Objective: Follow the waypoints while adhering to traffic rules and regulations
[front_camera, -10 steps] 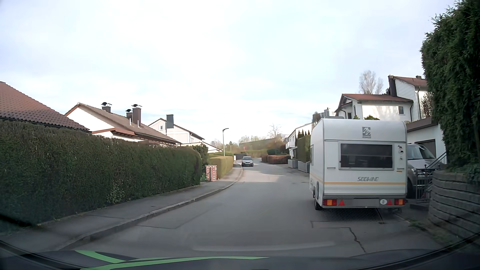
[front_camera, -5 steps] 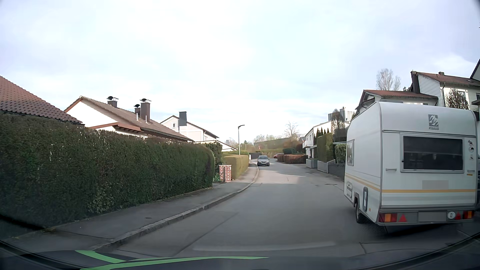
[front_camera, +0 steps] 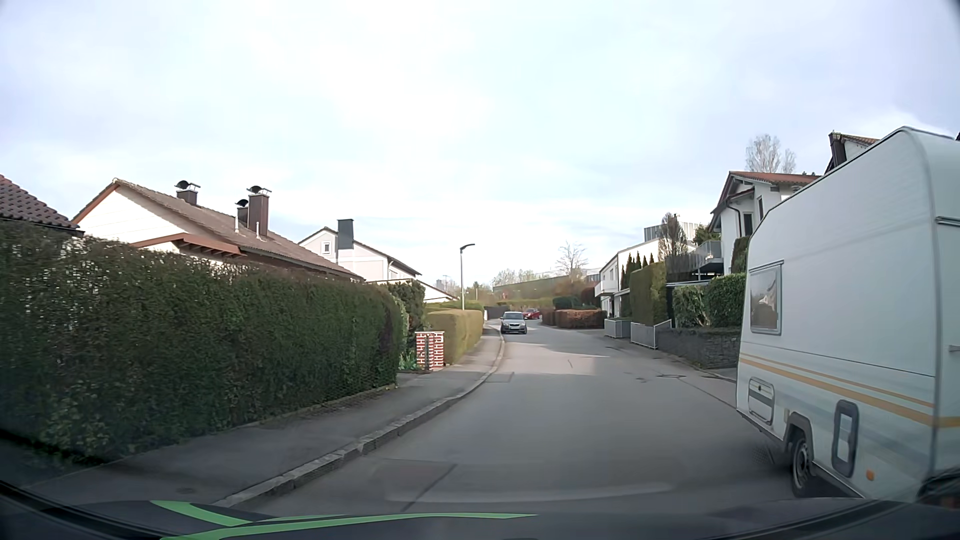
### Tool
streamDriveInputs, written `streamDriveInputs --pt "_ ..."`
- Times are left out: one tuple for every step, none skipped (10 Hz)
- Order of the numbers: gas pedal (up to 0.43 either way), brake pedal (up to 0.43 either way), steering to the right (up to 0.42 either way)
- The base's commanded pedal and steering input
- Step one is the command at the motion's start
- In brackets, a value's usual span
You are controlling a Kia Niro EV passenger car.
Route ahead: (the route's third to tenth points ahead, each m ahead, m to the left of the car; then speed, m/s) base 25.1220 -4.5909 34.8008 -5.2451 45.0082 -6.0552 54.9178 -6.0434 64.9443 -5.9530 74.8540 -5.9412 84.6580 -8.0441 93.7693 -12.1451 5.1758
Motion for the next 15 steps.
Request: streamDriveInputs --pt "0.268 0.000 0.088" --pt "0.268 0.000 0.094" --pt "0.268 0.000 0.099" --pt "0.280 0.000 0.104" --pt "0.280 0.000 0.106" --pt "0.280 0.000 0.106" --pt "0.280 0.000 0.106" --pt "0.280 0.000 0.106" --pt "0.280 0.000 0.105" --pt "0.280 0.000 0.100" --pt "0.280 0.000 0.094" --pt "0.280 0.000 0.082" --pt "0.280 0.000 0.071" --pt "0.280 0.000 0.062" --pt "0.280 0.000 0.052"
